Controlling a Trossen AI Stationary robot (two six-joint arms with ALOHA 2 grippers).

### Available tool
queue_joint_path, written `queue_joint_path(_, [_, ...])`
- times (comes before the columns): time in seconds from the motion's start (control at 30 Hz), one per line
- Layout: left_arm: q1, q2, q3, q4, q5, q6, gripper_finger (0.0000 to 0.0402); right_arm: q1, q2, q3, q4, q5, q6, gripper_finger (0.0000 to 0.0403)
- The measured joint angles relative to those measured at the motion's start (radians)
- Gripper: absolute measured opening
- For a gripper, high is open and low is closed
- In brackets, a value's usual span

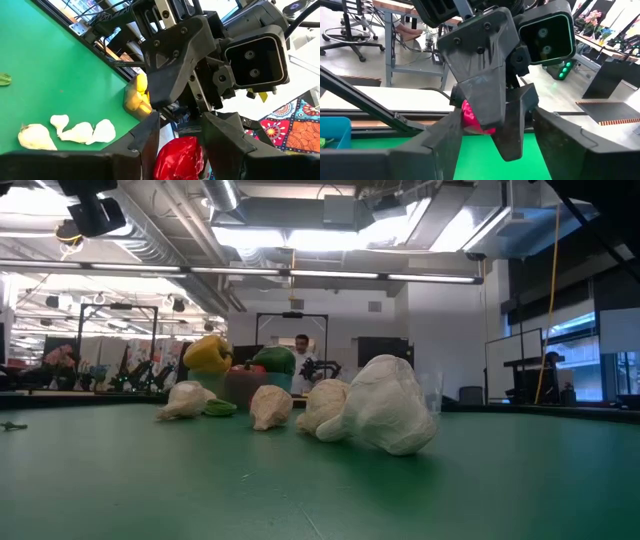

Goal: Sort produce into baskets
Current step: Put the red chili pepper into the blue bin

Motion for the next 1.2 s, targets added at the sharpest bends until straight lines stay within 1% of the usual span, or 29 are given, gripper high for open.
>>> queue_joint_path(0.2, [0.0, 0.0, 0.0, 0.001, 0.0, -0.006, 0.0141, 0.0, 0.0, 0.0, -0.011, 0.003, 0.0, 0.0234])
queue_joint_path(0.53, [0.0, -0.001, 0.0, -0.004, 0.013, -0.033, 0.0141, 0.0, 0.0, 0.0, -0.013, 0.09, 0.0, 0.0231])
queue_joint_path(0.7, [0.0, -0.001, 0.0, -0.004, 0.013, -0.044, 0.0141, 0.0, 0.0, 0.0, -0.013, 0.095, 0.0, 0.0231])
queue_joint_path(0.87, [0.0, -0.001, 0.0, -0.013, 0.02, -0.044, 0.0121, 0.0, 0.0, 0.0, -0.028, 0.094, 0.0, 0.0231])
queue_joint_path(0.97, [0.002, 0.001, -0.001, -0.033, 0.06, -0.039, 0.0104, 0.009, -0.008, 0.0, -0.1, 0.078, 0.026, 0.0231])
queue_joint_path(1.07, [-0.001, -0.006, -0.001, -0.147, 0.144, -0.022, 0.0092, 0.025, -0.036, 0.0, -0.248, 0.063, 0.061, 0.0231])
queue_joint_path(1.1, [-0.002, -0.008, 0.0, -0.22, 0.154, -0.03, 0.009, 0.031, -0.045, 0.0, -0.296, 0.058, 0.086, 0.0231])
queue_joint_path(1.2, [0.002, -0.002, 0.0, -0.45, 0.131, -0.045, 0.0085, 0.053, -0.069, 0.0, -0.471, 0.05, 0.172, 0.0231])
